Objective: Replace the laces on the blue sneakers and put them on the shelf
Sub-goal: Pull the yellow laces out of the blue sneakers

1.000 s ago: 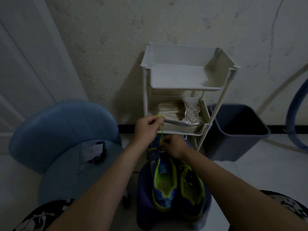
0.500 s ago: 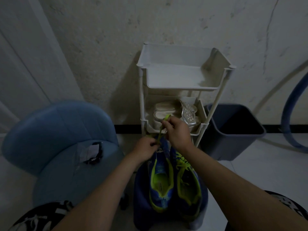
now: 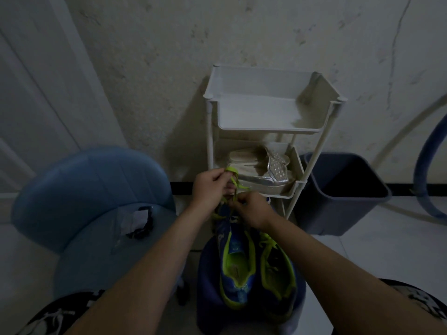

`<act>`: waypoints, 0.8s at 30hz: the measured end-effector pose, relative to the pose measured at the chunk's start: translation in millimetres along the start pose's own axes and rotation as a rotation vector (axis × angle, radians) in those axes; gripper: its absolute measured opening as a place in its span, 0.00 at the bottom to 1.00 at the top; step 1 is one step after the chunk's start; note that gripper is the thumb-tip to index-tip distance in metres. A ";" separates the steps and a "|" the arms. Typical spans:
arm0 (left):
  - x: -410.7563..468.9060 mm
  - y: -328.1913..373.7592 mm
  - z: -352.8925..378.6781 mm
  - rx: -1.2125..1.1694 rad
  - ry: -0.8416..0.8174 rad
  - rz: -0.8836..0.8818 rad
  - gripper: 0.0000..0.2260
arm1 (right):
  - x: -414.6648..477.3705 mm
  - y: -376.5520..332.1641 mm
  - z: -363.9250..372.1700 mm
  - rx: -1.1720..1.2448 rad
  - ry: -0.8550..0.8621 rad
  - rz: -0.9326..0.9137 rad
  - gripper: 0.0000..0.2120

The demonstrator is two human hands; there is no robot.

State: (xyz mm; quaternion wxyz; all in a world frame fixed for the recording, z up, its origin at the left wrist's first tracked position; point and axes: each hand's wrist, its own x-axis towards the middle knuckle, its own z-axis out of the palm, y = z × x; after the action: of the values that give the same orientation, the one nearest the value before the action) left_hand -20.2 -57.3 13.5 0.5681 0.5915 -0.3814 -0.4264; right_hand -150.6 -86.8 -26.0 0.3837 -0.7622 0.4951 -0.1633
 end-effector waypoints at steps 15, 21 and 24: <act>-1.9 -26.9 -6.4 0.404 -0.172 -0.098 0.17 | -0.6 -5.9 -12.8 0.116 0.348 -0.166 0.10; 6.1 -32.1 -16.3 0.557 -0.131 -0.062 0.16 | -2.4 -5.4 -13.5 0.117 0.438 -0.159 0.09; 0.5 -33.7 -18.6 0.648 -0.143 0.019 0.06 | -2.5 -6.6 -18.0 0.088 0.517 -0.163 0.10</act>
State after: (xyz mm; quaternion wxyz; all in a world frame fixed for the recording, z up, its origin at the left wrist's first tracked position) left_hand -3.8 -49.2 -20.3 0.3260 0.7066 -0.5415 -0.3182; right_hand -159.0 -90.8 -9.0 0.2629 -0.7150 0.5062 -0.4042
